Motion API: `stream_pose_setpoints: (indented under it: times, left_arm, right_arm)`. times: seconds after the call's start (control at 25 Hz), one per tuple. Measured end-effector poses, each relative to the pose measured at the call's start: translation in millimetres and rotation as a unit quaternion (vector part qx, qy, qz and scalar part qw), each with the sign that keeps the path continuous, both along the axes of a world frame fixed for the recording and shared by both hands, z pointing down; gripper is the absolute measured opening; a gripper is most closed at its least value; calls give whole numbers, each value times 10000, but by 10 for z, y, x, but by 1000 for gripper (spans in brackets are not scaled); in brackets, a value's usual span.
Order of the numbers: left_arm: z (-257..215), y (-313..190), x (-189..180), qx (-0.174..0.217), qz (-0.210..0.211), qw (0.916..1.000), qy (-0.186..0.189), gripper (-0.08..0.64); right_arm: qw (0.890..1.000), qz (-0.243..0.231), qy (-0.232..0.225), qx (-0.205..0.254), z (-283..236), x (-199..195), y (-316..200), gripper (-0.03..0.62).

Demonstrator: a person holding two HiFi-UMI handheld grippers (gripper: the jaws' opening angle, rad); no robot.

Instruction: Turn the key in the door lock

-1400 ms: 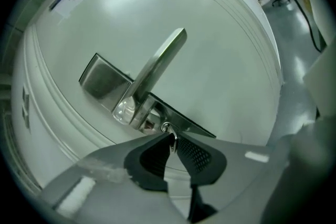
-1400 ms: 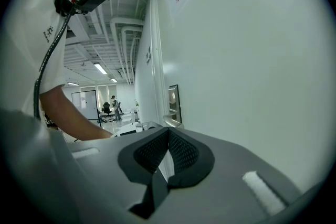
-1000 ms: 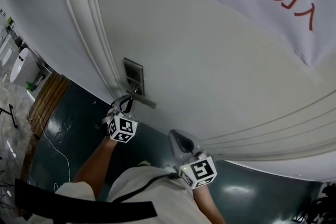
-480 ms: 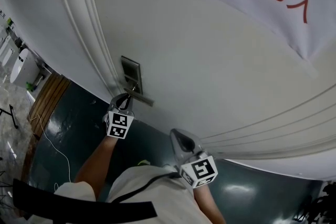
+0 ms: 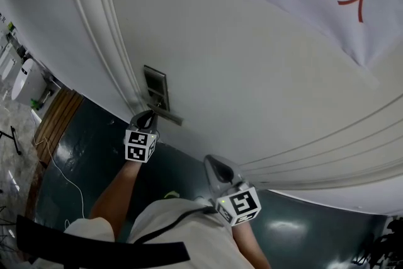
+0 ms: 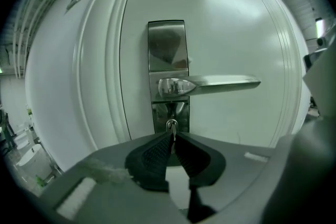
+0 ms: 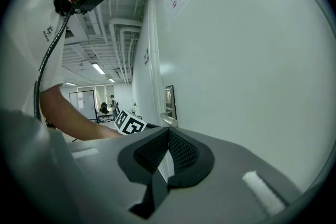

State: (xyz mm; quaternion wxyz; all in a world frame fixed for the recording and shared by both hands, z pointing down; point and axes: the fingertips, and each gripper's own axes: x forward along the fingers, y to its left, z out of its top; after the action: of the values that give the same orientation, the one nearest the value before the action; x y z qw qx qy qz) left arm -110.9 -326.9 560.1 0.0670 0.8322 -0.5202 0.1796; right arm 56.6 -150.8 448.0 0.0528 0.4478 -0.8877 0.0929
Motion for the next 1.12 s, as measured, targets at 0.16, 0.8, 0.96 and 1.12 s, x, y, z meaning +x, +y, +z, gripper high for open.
stream_pose_setpoints:
  times: [0.16,0.8,0.96,1.12]
  left_arm:
    - [7,4,-5,-60,-16,9999,100,29]
    - [18,8,-33,-443,-138,9925,1133,29]
    - [37,9,-49,-756,-186,9790,1886,28]
    - [63,4,-70,-1088,-195,9557,2728,28]
  right_arm:
    - [10000,22,7,12,-8,16,30,9]
    - [9999,131,16,12,-9,62,62,9]
    - [9999,130,17,9,-5,62,60,9]
    - [9999,128,12,9,-7,64,56,9]
